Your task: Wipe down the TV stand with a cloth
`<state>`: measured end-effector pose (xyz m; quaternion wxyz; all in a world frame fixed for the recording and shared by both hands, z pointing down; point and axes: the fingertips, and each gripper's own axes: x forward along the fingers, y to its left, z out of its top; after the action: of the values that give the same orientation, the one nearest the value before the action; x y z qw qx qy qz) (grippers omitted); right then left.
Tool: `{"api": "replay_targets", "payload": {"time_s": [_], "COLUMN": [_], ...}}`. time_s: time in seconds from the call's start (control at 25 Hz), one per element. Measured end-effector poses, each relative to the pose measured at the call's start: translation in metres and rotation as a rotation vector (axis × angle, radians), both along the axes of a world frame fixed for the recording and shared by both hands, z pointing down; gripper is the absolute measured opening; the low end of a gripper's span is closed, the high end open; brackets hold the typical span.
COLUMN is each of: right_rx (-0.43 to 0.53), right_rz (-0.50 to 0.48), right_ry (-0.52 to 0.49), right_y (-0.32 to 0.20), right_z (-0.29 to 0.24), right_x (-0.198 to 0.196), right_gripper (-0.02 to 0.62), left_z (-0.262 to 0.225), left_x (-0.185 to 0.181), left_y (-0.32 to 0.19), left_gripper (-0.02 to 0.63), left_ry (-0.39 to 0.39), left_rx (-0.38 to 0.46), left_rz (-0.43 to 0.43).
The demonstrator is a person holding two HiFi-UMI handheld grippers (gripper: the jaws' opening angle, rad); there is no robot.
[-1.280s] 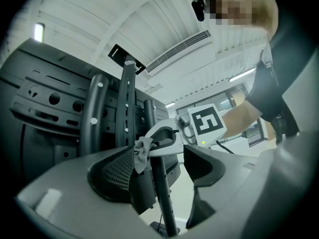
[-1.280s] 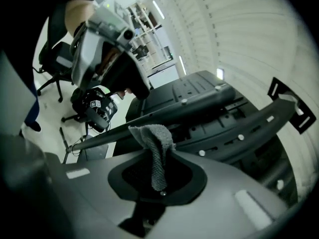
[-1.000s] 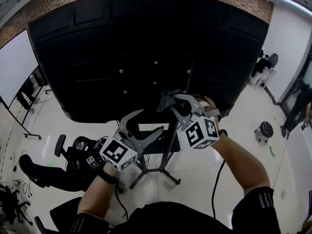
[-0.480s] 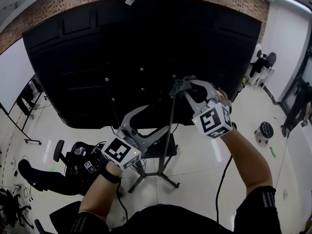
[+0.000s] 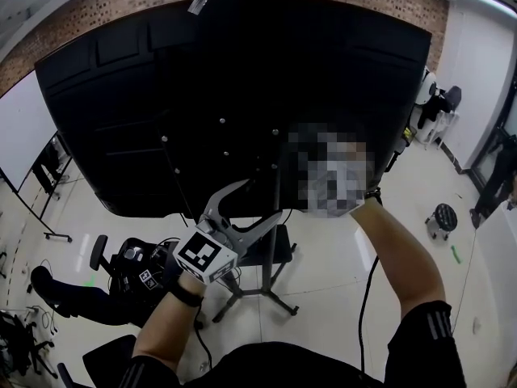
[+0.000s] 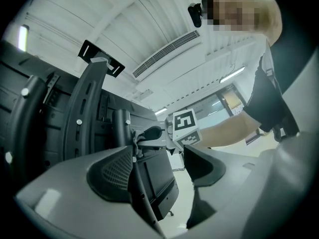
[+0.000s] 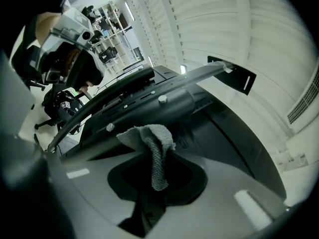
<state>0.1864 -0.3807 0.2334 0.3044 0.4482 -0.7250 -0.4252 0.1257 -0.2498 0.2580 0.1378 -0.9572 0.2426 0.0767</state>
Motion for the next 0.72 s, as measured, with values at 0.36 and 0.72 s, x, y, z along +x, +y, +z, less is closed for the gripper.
{"api": "replay_targets", "payload": {"time_s": [0.36,0.72], "right_rx": [0.027,0.016], "right_rz": [0.055,0.129], "right_ry": [0.051,0.045], "right_y": [-0.002,0.002], "right_z": [0.007,0.016], "right_x": [0.047,0.111], "right_gripper": [0.058,0.058], "left_z": [0.006,0.012], "left_x": [0.021,0.056], "left_y": [-0.002,0.0], "left_gripper": [0.341,0.341], "left_ry": [-0.009,-0.007], "left_rx": [-0.011,-0.02], "left_rz": [0.002,0.029]}}
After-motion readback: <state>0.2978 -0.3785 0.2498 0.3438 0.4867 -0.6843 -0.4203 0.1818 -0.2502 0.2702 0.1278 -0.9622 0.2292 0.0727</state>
